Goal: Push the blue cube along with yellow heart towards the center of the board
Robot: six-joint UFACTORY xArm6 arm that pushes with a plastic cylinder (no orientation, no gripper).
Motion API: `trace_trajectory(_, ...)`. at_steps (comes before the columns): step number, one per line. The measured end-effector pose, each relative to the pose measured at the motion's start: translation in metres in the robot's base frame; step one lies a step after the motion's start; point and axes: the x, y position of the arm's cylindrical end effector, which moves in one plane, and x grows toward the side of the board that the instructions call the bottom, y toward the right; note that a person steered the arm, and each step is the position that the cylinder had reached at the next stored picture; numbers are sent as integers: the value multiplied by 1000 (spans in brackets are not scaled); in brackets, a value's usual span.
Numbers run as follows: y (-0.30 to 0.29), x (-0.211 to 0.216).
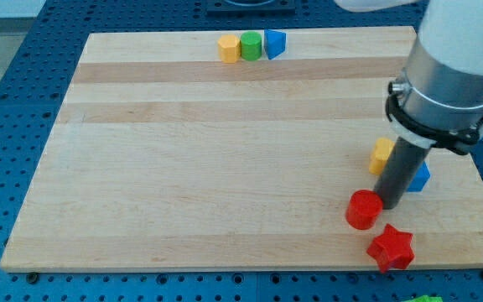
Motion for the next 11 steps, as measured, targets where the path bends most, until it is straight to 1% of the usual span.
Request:
trace_trajectory(3,-80,0)
trace_trajectory(4,-85,0)
trace_trajectory(5,-45,0)
trace_trajectory(6,10,0)
trace_trajectory(8,87,3)
trace_trajectory(10,45,-19)
trace_trajectory(11,40,-33)
